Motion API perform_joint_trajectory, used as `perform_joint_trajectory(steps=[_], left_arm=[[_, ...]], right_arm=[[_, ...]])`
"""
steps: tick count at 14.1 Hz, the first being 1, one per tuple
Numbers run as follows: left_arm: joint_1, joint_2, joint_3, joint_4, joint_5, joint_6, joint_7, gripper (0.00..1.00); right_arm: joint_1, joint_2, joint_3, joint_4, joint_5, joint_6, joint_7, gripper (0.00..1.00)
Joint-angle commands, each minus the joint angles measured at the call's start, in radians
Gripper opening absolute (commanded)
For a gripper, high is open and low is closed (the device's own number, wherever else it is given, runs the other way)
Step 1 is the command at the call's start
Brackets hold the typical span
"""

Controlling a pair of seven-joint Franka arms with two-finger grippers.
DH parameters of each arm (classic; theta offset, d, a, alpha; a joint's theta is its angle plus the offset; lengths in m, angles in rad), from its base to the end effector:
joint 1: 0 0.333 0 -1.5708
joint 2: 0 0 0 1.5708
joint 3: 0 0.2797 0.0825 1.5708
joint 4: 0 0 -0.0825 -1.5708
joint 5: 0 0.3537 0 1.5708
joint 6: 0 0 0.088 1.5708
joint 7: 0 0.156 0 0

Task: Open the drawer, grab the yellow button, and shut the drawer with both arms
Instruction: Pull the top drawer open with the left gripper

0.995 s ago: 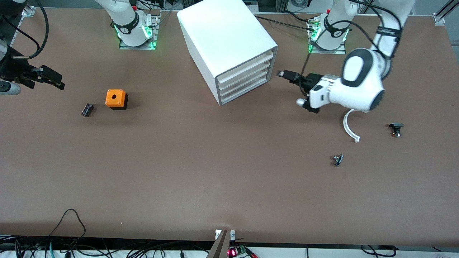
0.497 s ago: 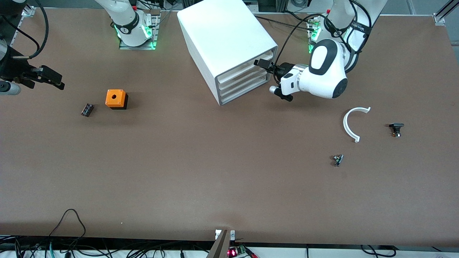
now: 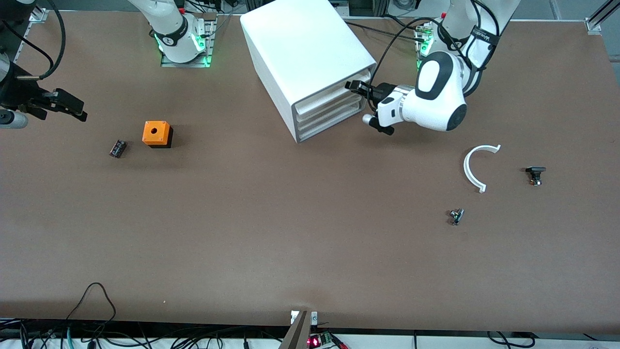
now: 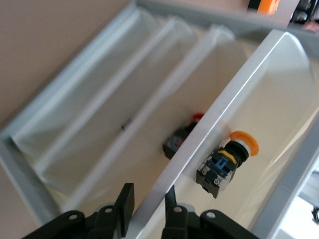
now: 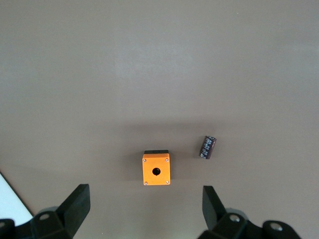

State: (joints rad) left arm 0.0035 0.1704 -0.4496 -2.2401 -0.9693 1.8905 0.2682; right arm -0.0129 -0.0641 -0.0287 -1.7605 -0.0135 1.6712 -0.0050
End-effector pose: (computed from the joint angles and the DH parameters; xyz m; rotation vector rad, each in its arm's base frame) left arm 0.3763 -0.2936 0.2575 2.2095 -0.1607 -0.6699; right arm 0.5092 -0.0234 0.4968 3.1299 -0.0548 -0.0399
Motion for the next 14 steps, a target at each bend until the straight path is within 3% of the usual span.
perform_joint_trajectory(steps=[1,3,4,5,8,14], left_arm=[[0.036,-0.011,0.093,0.017,0.030,0.142,0.005,0.00],[0.042,-0.009,0.118,0.057,0.032,0.180,0.000,0.00],[0.044,-0.011,0.127,0.063,0.034,0.182,-0.013,0.55],[0.049,-0.023,0.129,0.063,0.034,0.185,-0.012,1.00],[0.056,-0.055,0.131,0.080,0.058,0.235,-0.001,1.00],[0.130,-0.192,0.222,0.168,0.366,0.222,-0.003,1.00]], right_arm=[[-0.010,-0.005,0.003,0.007,0.009,-0.004,-0.015,1.00],[-0.010,-0.005,0.003,0.007,0.009,-0.002,-0.012,1.00],[-0.010,-0.003,0.004,0.007,0.012,-0.002,-0.010,1.00],[-0.009,-0.005,0.004,0.007,0.012,-0.002,-0.012,1.00],[-0.007,0.003,0.010,0.009,0.017,0.038,-0.015,1.00],[0.056,0.038,0.018,0.018,0.020,0.022,-0.018,1.00]])
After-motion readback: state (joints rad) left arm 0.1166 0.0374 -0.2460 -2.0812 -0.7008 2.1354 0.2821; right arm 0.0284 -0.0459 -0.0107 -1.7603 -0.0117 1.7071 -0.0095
